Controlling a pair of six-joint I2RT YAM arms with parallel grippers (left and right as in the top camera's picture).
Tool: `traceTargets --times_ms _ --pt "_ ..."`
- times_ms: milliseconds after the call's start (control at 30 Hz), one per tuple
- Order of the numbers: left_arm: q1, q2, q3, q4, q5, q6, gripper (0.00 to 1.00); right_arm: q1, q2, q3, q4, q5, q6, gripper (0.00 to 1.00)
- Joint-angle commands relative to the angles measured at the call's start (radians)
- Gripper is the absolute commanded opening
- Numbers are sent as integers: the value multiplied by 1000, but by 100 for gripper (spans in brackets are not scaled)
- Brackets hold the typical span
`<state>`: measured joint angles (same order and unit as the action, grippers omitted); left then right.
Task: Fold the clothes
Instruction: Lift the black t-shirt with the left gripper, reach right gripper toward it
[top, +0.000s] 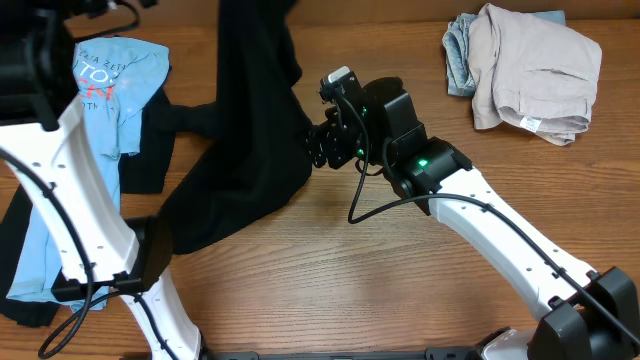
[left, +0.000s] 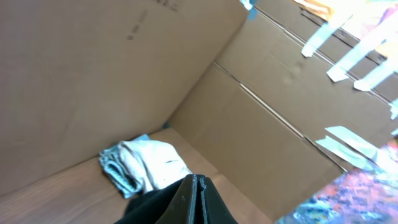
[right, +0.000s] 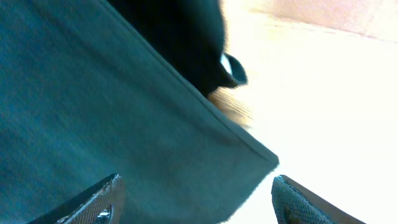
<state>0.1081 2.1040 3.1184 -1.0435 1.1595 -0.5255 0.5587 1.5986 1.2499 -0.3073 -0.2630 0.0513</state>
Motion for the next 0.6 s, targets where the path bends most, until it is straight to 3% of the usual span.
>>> traceTargets --times_ms 0,400,567 --pt "36 -31 24 4 47 -14 4 2 39 -1 -11 46 -54 80" --pt "64 -31 24 4 129 -14 4 3 233 -1 116 -13 -55 80" --pt "64 -31 23 0 148 -14 4 3 228 26 146 -182 -55 80"
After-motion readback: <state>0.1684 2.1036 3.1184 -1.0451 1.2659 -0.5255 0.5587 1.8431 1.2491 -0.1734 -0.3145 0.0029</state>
